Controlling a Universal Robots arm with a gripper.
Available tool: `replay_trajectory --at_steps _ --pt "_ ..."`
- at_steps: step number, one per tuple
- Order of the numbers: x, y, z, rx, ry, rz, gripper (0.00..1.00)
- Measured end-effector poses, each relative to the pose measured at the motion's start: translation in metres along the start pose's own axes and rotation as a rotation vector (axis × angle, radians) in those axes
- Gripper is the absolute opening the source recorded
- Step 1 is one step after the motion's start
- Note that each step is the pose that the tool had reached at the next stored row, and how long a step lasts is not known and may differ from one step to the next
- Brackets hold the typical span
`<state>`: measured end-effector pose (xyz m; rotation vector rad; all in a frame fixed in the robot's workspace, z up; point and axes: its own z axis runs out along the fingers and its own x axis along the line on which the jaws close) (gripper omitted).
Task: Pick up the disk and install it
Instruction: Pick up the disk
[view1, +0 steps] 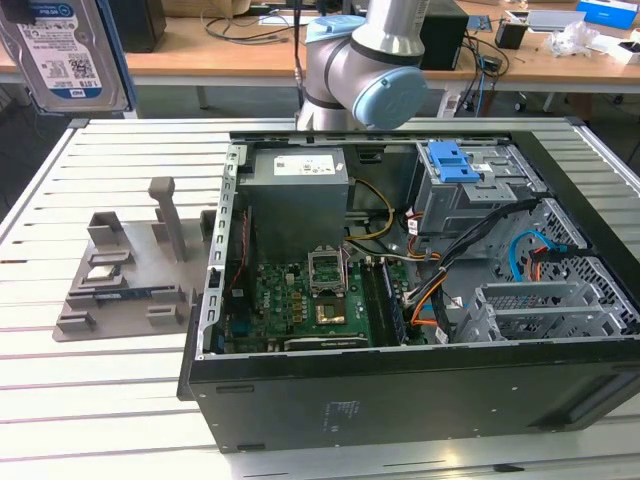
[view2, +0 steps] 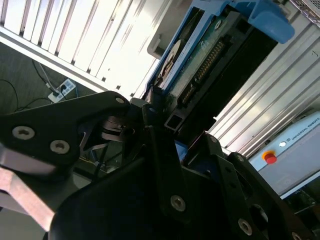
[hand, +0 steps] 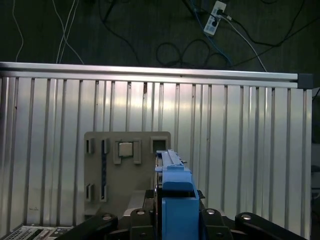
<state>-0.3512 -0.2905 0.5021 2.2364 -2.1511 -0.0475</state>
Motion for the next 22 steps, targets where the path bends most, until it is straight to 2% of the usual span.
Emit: replay_trajectory --at_steps 1,3,5,12,15,22 --pt "-0.0001 0.0002 -0.0039 -0.0001 0.0000 0.000 0.36" --pt "-0.0001 0.0003 -0.0055 0.0000 0.0000 0.000 0.36" --pt "0.0000 0.0006 -0.0123 0.0002 0.0000 0.000 0.36" --pt "0.0000 0.0007 -0.0137 0.0001 -0.0010 0.000 0.36" --pt "0.0002 -0.0042 -0.0139 0.0002 -0.0010 0.000 0.36" --pt "0.0009 -0.0215 -0.0148 0.0001 -0.0009 0.000 0.36"
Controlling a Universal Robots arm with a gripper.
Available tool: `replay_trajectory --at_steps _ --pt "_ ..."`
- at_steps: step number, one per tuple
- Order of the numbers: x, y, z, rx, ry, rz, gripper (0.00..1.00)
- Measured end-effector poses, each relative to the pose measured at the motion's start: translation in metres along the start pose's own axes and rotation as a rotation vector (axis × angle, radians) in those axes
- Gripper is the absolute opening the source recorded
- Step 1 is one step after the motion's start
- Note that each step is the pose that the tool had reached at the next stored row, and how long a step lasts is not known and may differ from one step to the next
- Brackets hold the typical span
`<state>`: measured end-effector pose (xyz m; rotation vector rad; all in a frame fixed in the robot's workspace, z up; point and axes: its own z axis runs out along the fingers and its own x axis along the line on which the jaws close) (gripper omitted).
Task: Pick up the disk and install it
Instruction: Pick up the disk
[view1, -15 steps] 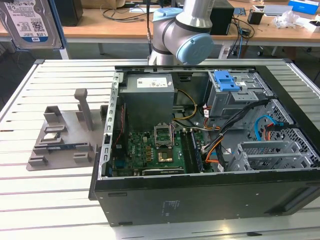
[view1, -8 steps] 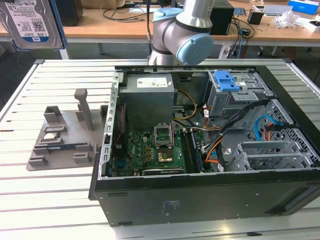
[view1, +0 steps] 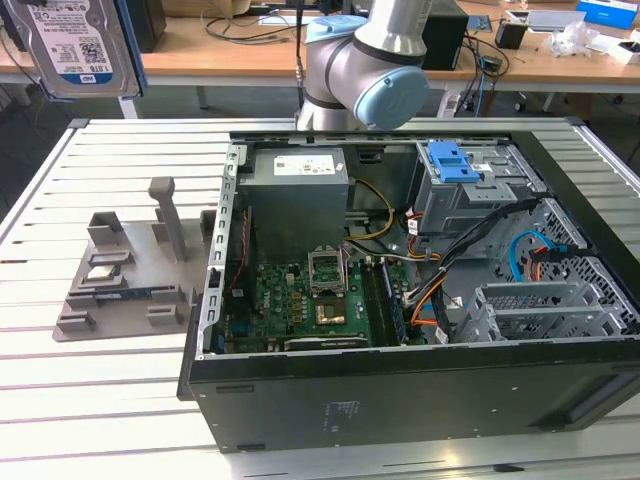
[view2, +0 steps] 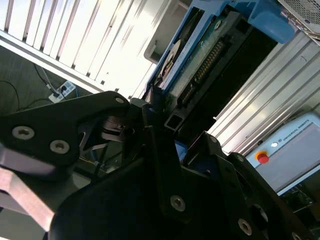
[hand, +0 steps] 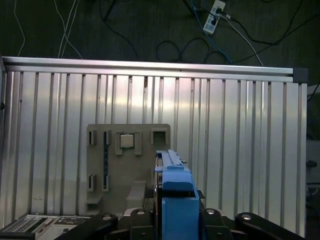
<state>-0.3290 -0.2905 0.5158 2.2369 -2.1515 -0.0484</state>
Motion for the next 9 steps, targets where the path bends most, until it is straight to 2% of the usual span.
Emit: replay_trajectory --at_steps 9 --pt "0.0009 -0.0223 -0.0010 0.0001 0.0000 0.000 0.36"
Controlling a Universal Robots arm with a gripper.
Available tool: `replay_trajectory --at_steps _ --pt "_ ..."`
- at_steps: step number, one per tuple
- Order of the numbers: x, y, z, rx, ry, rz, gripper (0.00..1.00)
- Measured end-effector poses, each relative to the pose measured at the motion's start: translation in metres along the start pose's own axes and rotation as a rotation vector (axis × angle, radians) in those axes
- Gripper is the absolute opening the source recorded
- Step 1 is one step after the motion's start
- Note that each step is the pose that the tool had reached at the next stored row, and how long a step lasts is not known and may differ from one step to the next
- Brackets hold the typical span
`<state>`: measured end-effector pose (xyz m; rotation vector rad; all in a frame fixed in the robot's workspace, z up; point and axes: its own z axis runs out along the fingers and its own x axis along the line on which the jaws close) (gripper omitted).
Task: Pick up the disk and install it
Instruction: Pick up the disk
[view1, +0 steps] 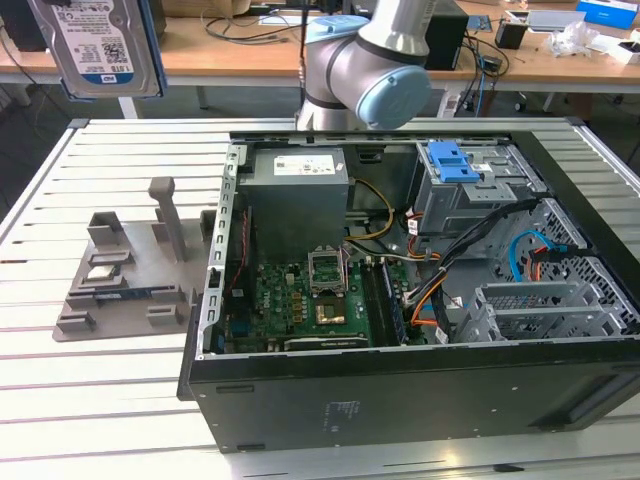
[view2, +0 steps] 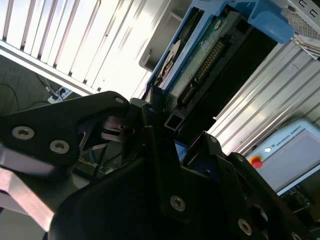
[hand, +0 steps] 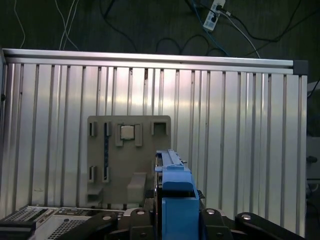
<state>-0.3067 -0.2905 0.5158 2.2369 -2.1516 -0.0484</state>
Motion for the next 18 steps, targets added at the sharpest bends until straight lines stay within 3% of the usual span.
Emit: replay_trajectory --at_steps 6,11,18 --pt "0.0006 -0.0149 -0.0007 0.0000 0.0000 0.000 0.36" --pt "0.0015 -0.0371 -0.0018 0.0000 -0.0001 0.000 0.36" --pt "0.0022 -0.0570 -0.0027 0.0000 -0.0001 0.000 0.36"
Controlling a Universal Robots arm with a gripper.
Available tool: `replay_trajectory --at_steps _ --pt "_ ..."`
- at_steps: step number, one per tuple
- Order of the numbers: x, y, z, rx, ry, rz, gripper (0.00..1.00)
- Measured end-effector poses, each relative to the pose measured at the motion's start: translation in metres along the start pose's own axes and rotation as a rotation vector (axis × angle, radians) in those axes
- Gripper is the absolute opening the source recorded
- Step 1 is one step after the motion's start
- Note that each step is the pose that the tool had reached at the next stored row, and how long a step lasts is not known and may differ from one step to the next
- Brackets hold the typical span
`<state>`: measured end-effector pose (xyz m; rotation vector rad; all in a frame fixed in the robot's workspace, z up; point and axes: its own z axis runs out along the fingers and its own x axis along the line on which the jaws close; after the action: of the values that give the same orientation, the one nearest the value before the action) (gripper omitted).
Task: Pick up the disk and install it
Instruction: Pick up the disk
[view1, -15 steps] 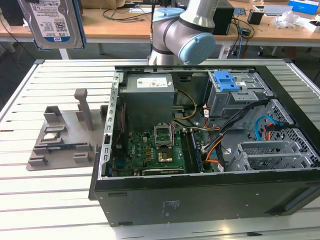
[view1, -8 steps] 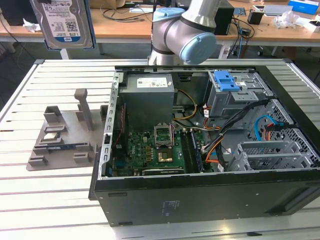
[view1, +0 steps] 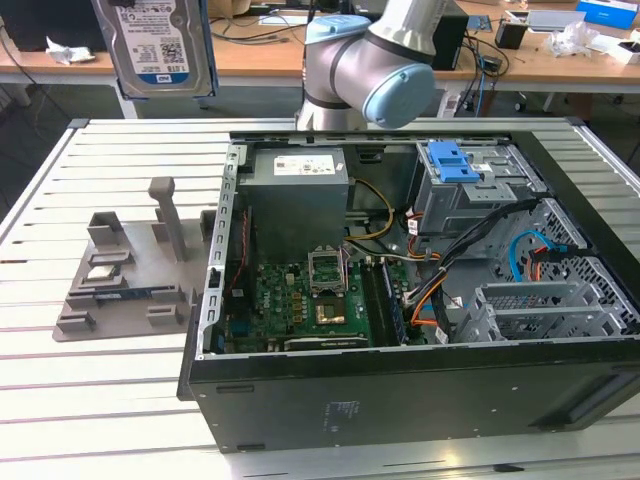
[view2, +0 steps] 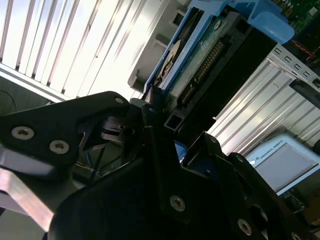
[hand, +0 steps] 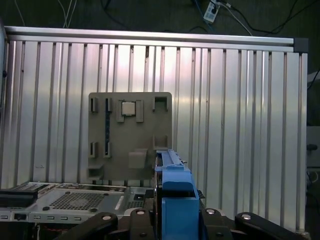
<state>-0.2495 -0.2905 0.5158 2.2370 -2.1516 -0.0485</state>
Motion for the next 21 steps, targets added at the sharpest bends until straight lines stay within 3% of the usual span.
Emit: replay_trajectory --at_steps 17,21 --pt "0.0020 -0.0502 -0.0025 -0.0002 0.0001 0.000 0.36" --pt "0.0026 -0.0672 -0.0033 -0.0001 0.0001 0.000 0.36"
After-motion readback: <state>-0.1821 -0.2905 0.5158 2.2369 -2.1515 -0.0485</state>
